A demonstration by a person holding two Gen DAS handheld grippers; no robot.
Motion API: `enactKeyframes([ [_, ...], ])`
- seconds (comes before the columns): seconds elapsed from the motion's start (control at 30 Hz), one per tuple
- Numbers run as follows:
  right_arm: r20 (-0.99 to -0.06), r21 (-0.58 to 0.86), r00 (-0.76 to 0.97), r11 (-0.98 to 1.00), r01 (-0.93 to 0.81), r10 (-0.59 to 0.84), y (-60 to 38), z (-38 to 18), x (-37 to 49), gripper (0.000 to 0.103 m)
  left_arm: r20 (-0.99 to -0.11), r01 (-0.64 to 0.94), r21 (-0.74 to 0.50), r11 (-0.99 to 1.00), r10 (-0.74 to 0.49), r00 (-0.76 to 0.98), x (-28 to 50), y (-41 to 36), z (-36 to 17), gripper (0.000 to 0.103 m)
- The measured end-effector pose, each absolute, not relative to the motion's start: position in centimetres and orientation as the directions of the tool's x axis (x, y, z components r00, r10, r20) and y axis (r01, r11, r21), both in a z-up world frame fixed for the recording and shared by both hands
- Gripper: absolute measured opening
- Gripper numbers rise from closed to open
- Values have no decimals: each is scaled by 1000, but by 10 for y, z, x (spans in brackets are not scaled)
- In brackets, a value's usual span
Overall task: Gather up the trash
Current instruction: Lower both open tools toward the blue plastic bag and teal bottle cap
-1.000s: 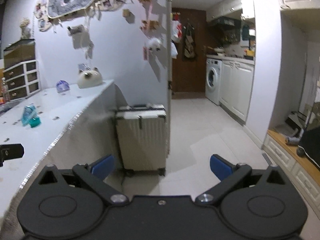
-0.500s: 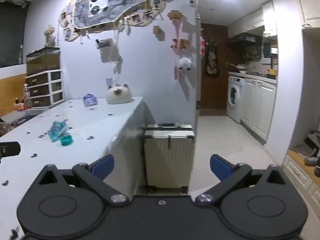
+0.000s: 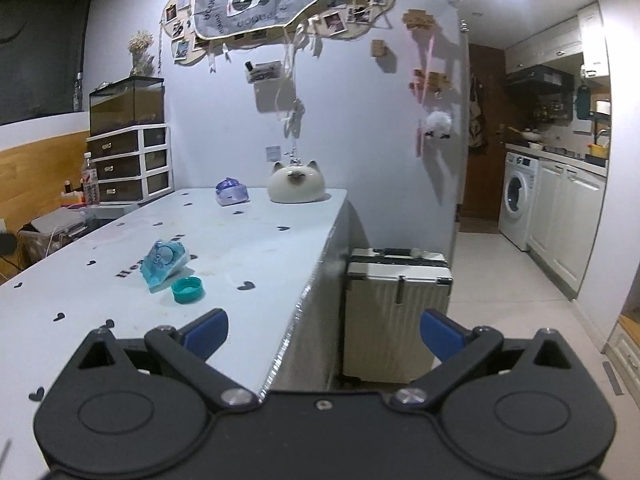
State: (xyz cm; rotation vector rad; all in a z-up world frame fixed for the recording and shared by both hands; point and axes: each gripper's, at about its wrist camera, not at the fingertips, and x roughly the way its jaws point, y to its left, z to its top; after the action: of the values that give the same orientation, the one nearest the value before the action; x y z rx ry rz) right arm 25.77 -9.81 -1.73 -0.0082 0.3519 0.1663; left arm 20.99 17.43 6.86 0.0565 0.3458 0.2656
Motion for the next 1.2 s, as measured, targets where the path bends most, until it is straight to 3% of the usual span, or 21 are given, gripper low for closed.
enactKeyframes([
  [0.4, -363, 17, 914, 982, -186, 180, -66, -12, 318, 103, -315, -124, 19, 992, 124, 941, 337, 195, 98, 103],
  [0.63, -340, -6, 928, 986, -164, 152, -62, 4, 355, 103, -407, -128, 11, 992, 122, 905, 425, 193, 42, 103],
  [0.83, -321, 6, 912, 963, -269, 256, -44, 16, 391, 103, -498, -137, 10, 991, 124, 858, 472, 207, -15, 103],
  [1.07, -422, 8, 809, 894, -449, 410, 8, -8, 441, 102, -529, -35, 33, 999, 48, 847, 493, 228, -40, 103],
  [1.2, -503, 23, 729, 850, -526, 464, 41, -36, 459, 93, -535, 20, 48, 999, 9, 845, 504, 240, -44, 103],
])
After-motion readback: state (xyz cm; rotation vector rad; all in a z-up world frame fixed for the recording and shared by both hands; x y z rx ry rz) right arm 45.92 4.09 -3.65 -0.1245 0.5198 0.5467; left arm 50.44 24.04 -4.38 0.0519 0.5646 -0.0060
